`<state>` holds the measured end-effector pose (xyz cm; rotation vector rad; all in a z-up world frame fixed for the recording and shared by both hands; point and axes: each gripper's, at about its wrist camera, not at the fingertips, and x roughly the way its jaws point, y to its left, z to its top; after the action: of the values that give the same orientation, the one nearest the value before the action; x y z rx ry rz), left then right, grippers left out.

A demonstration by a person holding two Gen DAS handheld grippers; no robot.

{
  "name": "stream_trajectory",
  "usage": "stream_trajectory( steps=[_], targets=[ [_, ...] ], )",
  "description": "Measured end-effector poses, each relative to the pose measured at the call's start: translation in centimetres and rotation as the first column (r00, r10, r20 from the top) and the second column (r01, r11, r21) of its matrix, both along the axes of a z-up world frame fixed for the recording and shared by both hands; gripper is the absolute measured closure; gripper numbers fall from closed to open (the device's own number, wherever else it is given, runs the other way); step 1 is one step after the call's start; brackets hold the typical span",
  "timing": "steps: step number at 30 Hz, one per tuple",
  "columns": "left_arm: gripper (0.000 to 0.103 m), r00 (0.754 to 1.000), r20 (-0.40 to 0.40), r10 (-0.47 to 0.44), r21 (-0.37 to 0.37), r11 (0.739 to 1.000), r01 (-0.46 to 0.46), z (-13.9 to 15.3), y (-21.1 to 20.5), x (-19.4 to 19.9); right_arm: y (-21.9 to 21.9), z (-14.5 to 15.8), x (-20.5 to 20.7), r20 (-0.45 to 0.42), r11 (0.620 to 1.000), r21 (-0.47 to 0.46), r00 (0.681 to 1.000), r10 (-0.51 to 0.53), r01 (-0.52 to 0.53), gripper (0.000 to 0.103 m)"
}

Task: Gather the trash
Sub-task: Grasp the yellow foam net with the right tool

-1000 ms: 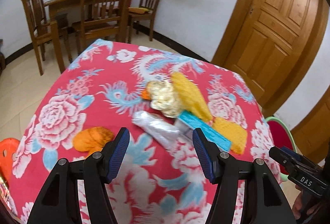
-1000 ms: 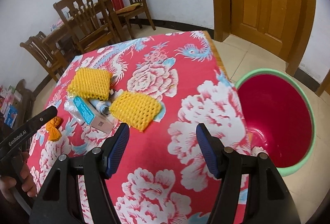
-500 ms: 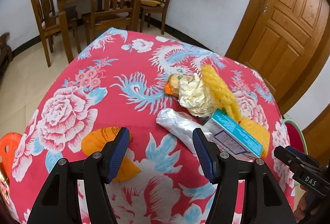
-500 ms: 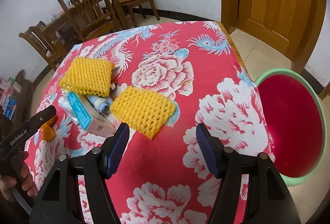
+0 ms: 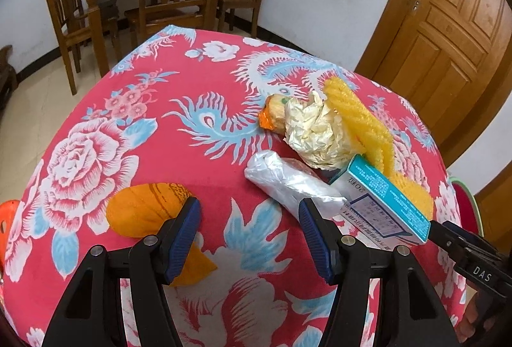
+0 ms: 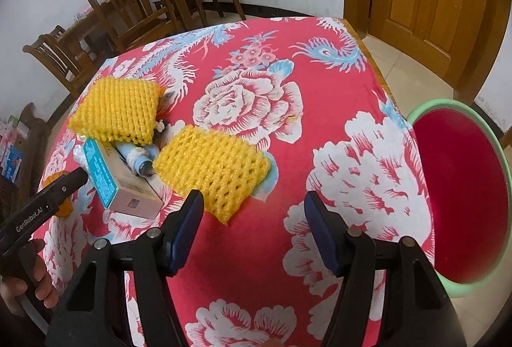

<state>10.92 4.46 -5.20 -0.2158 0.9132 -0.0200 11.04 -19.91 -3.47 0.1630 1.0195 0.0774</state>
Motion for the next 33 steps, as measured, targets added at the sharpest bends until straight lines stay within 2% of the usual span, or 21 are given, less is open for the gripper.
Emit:
stream_trajectory(
  steps=[11,14,16,21,25,33],
  targets=[
    [0.038,1.000,0.008,0.003,-0.021,1.000,-0.002,-0.54,0.05,0.15,0.18,-0.41,0.24,0.016,0.999,-0.032,1.000,0.007,-0.006,0.044],
    [0.038,1.000,0.010,0.002,-0.017,1.000,-0.002,-0.55,-0.03,0.13,0.10,-0.38,0.15,0.021,0.999,-0.038,1.000,0.005,-0.004,0.051],
    [0.038,1.000,0.011,0.002,-0.017,1.000,-0.002,-0.55,-0.03,0.14,-0.02,-0.38,0.13,0.023,0.999,-0.036,1.000,0.000,0.001,0.061],
    [0.040,1.000,0.015,0.006,-0.012,1.000,-0.005,-0.52,-0.07,0.01,0.14,-0.37,0.02,0.028,1.000,-0.023,1.000,0.014,-0.013,0.074],
    [0.053,1.000,0.019,0.018,0.024,1.000,-0.018,-0.53,-0.15,-0.11,0.45,-0.42,-0.10,0.034,0.999,-0.013,0.999,0.030,-0.029,0.085],
    [0.079,0.999,0.019,0.027,0.017,0.999,-0.028,-0.49,0.51,-0.15,0.09,-0.24,-0.45,0.047,0.999,0.028,0.998,0.029,-0.031,0.092]
  ],
)
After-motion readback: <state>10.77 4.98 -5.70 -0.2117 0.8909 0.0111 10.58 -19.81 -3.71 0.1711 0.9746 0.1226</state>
